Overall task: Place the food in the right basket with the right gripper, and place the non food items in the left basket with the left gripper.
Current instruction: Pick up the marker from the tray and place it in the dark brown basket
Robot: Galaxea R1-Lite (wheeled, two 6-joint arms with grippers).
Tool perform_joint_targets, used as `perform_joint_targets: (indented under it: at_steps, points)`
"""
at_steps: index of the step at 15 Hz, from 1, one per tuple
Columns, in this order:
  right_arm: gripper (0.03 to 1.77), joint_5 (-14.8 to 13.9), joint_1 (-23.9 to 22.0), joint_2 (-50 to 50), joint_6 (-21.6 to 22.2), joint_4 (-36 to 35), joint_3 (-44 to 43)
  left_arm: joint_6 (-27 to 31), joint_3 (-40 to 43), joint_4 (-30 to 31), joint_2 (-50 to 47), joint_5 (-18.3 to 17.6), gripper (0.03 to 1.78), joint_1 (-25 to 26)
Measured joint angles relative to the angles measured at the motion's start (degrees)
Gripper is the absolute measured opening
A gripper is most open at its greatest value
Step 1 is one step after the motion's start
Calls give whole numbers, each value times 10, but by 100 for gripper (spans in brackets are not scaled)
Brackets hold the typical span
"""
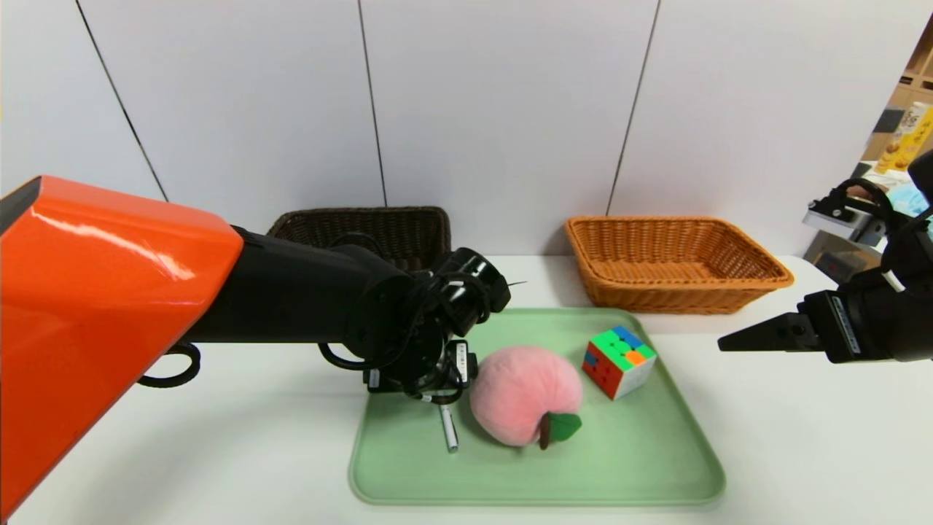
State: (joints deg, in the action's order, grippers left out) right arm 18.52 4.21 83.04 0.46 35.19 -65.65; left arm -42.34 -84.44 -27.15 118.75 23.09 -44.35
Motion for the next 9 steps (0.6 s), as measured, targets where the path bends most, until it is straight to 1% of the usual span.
perform_joint_targets:
  at_steps: [4,5,6,7,9]
  points:
    - [170,0,0,0,0,0,0,1,2,0,0,-2,169,0]
    - [170,0,0,0,0,-1,0,0,2,0,0,-2,163,0]
    - [170,0,0,0,0,-1,0,0,3,0,-1,-2,144,0]
    - [170,0,0,-1,0,0,0,0,3,-1,-1,-2,129,0]
    - [170,1,0,-1,0,0,0,-1,3,-1,-1,-2,103,0]
